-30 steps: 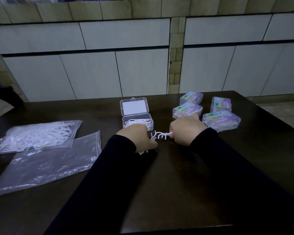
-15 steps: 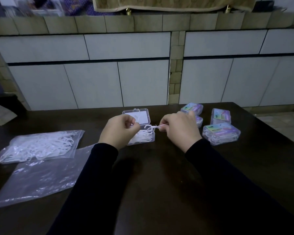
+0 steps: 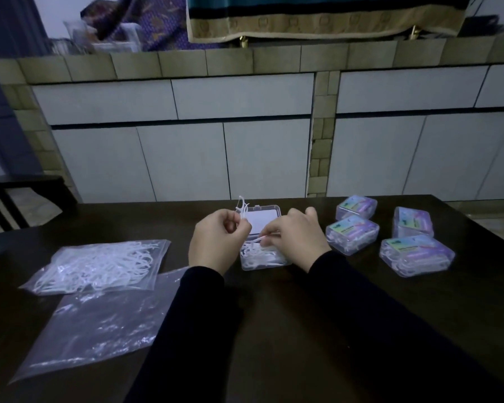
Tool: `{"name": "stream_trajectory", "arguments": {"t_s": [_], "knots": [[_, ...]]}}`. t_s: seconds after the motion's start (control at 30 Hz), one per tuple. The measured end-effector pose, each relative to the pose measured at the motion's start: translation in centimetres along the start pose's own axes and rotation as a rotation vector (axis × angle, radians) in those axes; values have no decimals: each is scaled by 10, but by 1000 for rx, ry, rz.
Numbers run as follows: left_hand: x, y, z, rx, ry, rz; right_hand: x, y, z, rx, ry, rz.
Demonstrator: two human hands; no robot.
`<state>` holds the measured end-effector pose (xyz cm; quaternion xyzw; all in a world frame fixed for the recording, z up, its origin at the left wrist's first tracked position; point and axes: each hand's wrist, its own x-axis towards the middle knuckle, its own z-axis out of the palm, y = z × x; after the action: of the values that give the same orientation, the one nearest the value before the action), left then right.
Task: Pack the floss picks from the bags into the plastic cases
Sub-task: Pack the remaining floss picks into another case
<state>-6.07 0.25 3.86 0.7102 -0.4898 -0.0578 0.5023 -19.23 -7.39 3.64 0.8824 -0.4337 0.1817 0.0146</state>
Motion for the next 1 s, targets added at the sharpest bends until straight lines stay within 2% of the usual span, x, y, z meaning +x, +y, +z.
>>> {"name": "stream_trajectory", "arguments": {"t_s": [0.23, 0.37, 0.47, 0.6, 0.73, 0.9, 1.0], "knots": [[0, 1, 6, 3, 30, 57, -13, 18, -2, 236, -76, 79], [2, 4, 14, 215, -107, 198, -21, 24, 2, 275, -233, 103], [6, 4, 18, 382, -230, 245, -20, 26, 5, 316, -236, 110], [9, -1, 18, 505, -364, 224, -22, 30, 6, 344, -210, 111], [7, 2, 15, 454, -323, 165, -22, 30, 7, 376, -198, 120], [2, 7, 14, 446, -420, 137, -23, 30, 7, 381, -196, 121], [5, 6, 7, 469, -402, 121, -23, 28, 5, 373, -200, 119]]}}
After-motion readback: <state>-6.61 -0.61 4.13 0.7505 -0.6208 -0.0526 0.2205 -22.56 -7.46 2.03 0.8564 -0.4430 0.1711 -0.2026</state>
